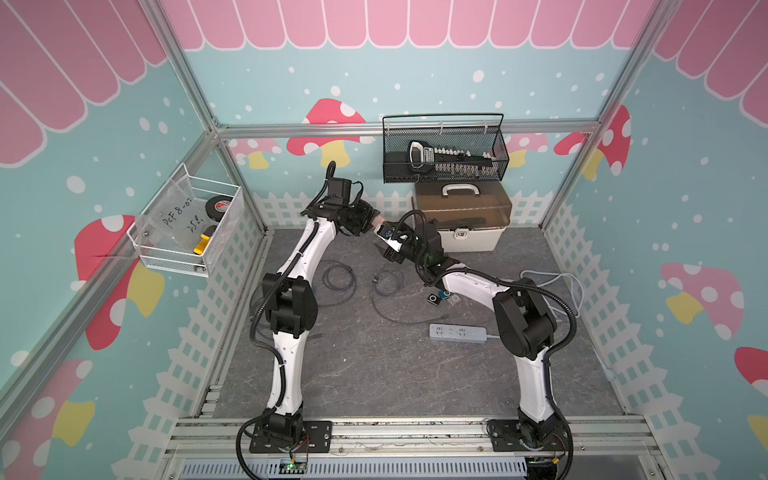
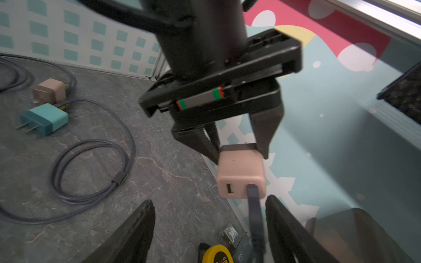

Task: Charge mp3
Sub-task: Pick up the plug from the center of the board.

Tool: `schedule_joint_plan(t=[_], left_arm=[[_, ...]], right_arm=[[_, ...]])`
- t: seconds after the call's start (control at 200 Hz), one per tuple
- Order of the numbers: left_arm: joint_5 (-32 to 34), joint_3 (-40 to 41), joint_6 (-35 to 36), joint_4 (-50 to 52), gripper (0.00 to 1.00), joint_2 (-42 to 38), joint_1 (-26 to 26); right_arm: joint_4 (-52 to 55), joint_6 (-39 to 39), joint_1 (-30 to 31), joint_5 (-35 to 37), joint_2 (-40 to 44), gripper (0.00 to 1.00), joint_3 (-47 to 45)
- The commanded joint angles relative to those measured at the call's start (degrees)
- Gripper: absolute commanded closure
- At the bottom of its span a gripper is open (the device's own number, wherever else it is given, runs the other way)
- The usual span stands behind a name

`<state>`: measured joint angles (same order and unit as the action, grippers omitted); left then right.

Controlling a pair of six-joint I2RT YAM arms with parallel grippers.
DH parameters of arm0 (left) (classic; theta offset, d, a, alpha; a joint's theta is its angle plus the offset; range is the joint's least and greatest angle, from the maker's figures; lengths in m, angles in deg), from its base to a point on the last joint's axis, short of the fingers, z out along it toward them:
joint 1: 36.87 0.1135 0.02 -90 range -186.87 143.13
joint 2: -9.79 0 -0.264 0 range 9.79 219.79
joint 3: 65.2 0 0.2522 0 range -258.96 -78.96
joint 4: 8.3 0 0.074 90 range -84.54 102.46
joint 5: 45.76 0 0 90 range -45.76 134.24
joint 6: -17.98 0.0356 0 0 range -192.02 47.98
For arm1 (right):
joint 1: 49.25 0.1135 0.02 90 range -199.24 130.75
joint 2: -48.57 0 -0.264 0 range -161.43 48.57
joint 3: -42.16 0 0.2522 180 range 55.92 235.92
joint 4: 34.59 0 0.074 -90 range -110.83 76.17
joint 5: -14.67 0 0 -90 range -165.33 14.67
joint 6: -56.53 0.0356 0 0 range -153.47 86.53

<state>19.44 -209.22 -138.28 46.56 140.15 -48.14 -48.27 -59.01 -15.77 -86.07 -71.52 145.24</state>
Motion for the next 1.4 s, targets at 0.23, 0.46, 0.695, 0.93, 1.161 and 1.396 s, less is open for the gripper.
schedule_joint_plan(t=[0.23,0.46,0.695,0.93,1.161,1.396], left_arm=[[-3.06,2.59,-1.32,-1.73,0.81,-4.92,-0.16],[-3.13,3.53,-1.30,-1.91,0.81,-6.39,-0.20],[-3.70,4.38,-1.70,-2.62,0.81,-7.30,-1.00],[-4.64,6.07,-2.29,-3.53,0.82,-8.09,-1.58],[-5.04,6.86,-3.04,-4.40,0.82,-8.56,-2.00],[-6.23,9.06,-4.84,-7.00,0.81,-8.77,-2.49]], right_arm=[[-6.35,-3.64,-0.11,2.31,-2.37,0.31,3.17],[-3.16,-5.09,-0.10,3.14,-2.08,0.36,3.05],[1.73,-4.43,-0.42,2.78,-2.65,0.39,5.33],[1.43,-6.15,-0.60,4.83,-3.49,0.48,6.32],[0.76,-6.98,-0.65,6.08,-4.08,0.56,6.37],[-4.95,-5.60,-0.69,5.97,-4.18,0.67,5.51]])
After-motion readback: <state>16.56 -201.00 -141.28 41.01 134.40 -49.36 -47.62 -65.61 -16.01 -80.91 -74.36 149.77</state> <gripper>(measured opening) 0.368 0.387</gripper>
